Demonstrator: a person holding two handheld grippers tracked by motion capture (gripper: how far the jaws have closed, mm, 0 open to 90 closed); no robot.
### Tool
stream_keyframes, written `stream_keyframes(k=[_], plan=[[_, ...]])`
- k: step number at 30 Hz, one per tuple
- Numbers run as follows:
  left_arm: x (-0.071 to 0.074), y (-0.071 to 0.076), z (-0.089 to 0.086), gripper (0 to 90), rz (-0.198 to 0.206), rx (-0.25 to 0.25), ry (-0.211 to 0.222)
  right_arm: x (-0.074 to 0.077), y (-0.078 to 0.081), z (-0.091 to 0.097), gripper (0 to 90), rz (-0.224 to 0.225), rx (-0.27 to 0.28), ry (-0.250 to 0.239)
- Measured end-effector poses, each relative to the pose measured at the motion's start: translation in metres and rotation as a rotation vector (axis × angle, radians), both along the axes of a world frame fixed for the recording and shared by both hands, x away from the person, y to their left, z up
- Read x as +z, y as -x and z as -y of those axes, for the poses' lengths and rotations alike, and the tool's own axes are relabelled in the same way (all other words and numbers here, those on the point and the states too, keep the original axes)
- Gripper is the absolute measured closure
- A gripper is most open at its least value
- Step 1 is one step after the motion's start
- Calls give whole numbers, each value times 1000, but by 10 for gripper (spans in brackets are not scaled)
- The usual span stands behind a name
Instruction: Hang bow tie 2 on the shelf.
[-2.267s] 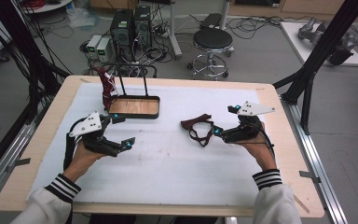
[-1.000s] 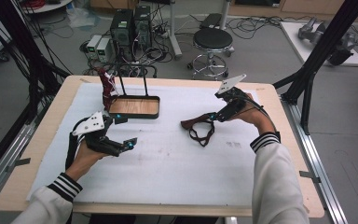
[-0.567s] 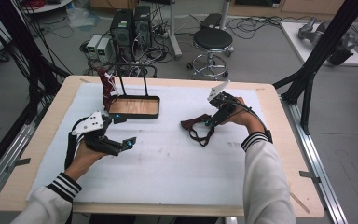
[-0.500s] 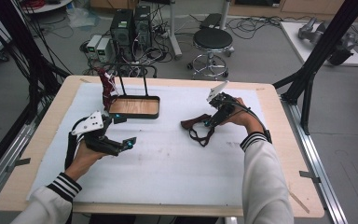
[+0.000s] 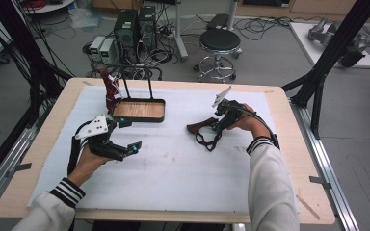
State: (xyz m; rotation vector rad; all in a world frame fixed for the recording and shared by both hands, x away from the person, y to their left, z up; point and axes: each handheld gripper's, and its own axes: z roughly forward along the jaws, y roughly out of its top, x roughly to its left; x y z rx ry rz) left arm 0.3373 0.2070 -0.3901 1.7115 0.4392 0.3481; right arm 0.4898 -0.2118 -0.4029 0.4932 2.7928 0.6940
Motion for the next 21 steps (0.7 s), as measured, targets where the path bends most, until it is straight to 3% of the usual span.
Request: stream_keyframes(k=[4,8,14,21], plan=[[0,0,-1,90,2,4,-2,-4,1,-2,429,4,7,43],[-1,1,-2,90,-1,7,-2,-4,0,-3,561,16,0,49],[-1,0,-2,90,-3,6,-2,-5,1,-4,764,31,27,99],[-1,0,-2,90,-3,10,2,-4,1,-5,824,31,21,97]])
